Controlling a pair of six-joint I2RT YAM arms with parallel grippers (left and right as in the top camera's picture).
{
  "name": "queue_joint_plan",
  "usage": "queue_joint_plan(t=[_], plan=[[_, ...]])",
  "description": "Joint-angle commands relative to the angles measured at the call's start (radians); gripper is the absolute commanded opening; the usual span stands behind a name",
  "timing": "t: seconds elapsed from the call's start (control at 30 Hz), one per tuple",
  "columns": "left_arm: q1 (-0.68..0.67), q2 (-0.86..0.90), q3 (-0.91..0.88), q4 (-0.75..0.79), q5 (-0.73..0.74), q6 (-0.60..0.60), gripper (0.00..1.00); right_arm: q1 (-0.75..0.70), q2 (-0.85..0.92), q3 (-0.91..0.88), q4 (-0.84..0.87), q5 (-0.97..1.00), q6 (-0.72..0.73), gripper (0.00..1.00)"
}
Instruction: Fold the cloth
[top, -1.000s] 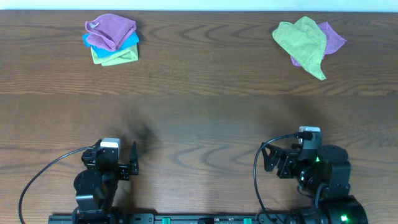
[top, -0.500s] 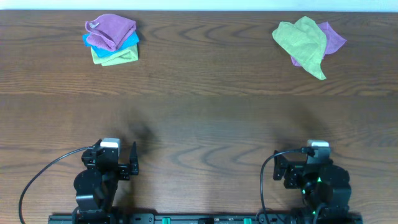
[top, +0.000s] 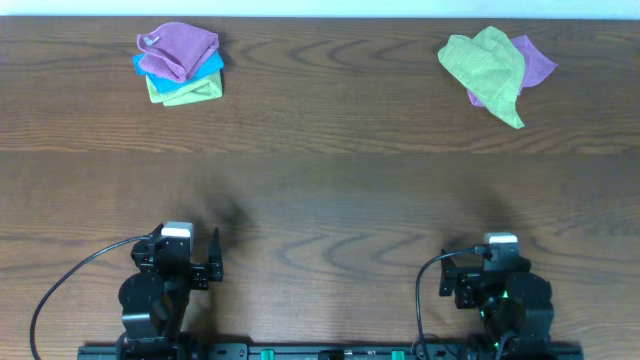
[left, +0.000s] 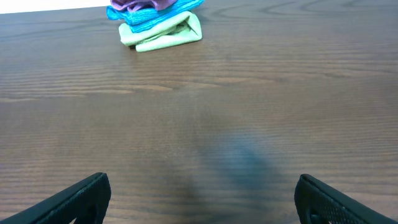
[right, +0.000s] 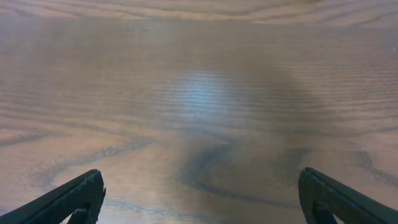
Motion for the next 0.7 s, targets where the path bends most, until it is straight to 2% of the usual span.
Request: queue_joint_plan(t=[0.0,0.67], plan=[[-0.005,-0.010,-0.017,-0.005,-0.007,0.018,0.95,-0.022,-0.020,-0.024,-0.001,0.013,-0.025,0.99],[-0.005,-0.010,-0.017,-0.005,-0.007,0.018,0.95,-0.070,-0.066,-0.068,-0.003,0.031,-0.024,0.99]])
